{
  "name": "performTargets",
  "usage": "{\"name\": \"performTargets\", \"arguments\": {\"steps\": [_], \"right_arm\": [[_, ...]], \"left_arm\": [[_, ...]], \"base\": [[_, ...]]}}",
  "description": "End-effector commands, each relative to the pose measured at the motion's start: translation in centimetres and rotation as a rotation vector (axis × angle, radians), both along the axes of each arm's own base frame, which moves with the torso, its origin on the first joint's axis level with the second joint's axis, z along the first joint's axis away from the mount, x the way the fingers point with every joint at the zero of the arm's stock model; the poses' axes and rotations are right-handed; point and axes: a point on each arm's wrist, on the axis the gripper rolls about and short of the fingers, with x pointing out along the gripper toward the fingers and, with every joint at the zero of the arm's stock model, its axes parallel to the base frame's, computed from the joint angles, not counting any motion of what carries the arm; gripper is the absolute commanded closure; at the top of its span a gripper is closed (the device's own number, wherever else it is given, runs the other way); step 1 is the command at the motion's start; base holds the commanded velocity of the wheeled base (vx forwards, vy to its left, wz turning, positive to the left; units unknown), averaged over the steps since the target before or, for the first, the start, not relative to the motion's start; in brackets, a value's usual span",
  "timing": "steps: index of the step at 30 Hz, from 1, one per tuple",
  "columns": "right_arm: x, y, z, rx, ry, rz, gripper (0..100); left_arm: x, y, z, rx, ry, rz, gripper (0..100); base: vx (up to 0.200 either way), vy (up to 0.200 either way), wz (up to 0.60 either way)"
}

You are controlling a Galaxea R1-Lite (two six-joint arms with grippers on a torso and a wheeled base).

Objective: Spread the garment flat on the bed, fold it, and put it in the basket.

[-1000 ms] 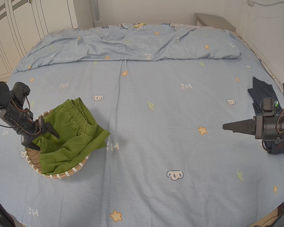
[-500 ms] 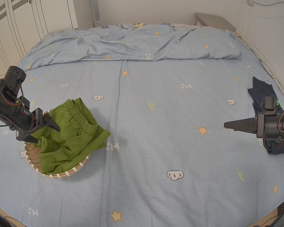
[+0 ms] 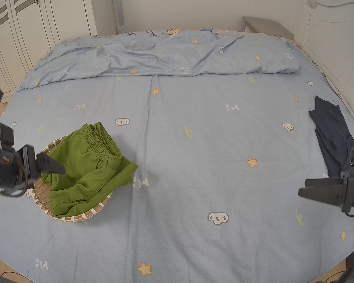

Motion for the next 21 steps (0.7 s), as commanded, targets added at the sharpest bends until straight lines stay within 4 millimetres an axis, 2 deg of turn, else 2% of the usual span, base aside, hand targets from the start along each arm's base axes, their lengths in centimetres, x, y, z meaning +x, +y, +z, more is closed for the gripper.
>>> {"name": "performTargets", "arguments": {"steps": [1, 2, 4, 6, 9, 13, 17, 21], "right_arm": [[-7.2, -2.0, -3.2, 0.023, -0.077, 0.015, 0], [-7.4, -2.0, -3.4, 0.022, -0.076, 0.013, 0], [-8.2, -2.4, -4.8, 0.017, -0.062, 0.004, 0], [-8.6, -2.5, -5.1, 0.020, -0.066, 0.001, 0], [-10.5, -3.3, -6.4, 0.028, -0.123, -0.035, 0], [-12.0, -3.9, -7.0, 0.025, -0.175, -0.101, 0], [-13.1, -4.2, -7.3, 0.028, -0.195, -0.126, 0], [-14.4, -4.6, -7.8, 0.060, -0.206, -0.123, 0]], "left_arm": [[-7.5, 1.4, -3.4, 0.070, -0.107, 0.020, 0], [-7.6, 1.6, -3.5, 0.067, -0.114, 0.028, 0], [-9.0, 3.0, -4.5, 0.031, -0.223, 0.153, 0], [-9.4, 3.4, -5.0, 0.023, -0.253, 0.185, 0], [-12.9, 4.5, -8.0, 0.004, -0.362, 0.235, 0], [-16.4, 4.9, -11.0, -0.005, -0.481, 0.283, 0], [-18.0, 4.7, -13.0, -0.044, -0.615, 0.273, 0], [-19.0, 4.5, -15.0, -0.093, -0.730, 0.175, 0]], "base": [[0.000, 0.000, 0.00], [0.000, 0.000, 0.00], [0.000, 0.000, 0.00], [0.000, 0.000, 0.00], [0.000, 0.000, 0.00], [0.000, 0.000, 0.00], [0.000, 0.000, 0.00], [0.000, 0.000, 0.00]]}}
